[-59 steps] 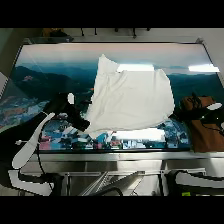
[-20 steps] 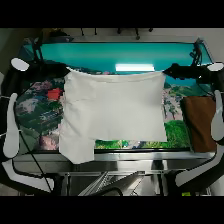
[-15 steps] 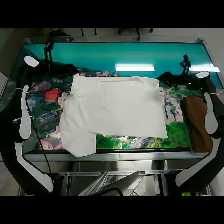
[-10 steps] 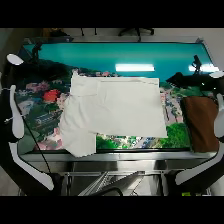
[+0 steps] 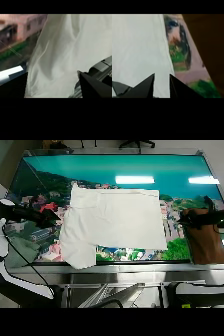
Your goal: Fold the shirts.
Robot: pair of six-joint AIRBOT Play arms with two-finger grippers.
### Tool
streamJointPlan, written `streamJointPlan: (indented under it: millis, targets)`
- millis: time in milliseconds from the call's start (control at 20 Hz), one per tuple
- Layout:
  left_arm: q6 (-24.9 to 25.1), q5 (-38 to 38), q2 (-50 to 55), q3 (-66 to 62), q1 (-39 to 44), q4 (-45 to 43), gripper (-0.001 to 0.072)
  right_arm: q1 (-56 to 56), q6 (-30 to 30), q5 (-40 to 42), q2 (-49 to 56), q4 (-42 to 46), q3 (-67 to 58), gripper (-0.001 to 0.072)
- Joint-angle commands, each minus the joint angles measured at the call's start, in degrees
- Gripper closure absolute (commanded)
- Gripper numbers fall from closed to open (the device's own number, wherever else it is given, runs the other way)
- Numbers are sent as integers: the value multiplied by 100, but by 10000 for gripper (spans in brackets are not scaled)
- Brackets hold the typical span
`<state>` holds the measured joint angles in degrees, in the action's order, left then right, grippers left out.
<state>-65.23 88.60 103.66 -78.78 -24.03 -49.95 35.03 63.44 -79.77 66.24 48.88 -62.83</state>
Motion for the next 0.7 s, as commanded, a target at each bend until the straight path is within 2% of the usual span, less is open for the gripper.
streamJointPlan:
  millis: [0,250,300,350,400,450,500,650]
  targets:
    - [310,-111,-48,870,-76,-9,20,197,-70,-44,-326,131,809,478]
    - [479,-289,-50,1327,-20,9,21,184,-221,81,-323,85,1174,478]
    - [485,-295,-48,1327,39,7,141,177,-219,162,-321,85,1207,473]
    - [575,-319,-52,1327,129,17,291,151,-223,236,-317,90,1239,391]
    - [640,-345,-52,1325,216,15,438,114,-306,321,-317,83,1283,343]
    - [754,-376,-52,1325,317,13,653,63,-367,400,-304,87,1344,344]
    - [848,-385,-52,1320,404,13,693,0,-433,525,-273,92,1447,344]
    - [866,-387,-52,1252,551,2,693,-212,-610,649,-39,87,1766,344]
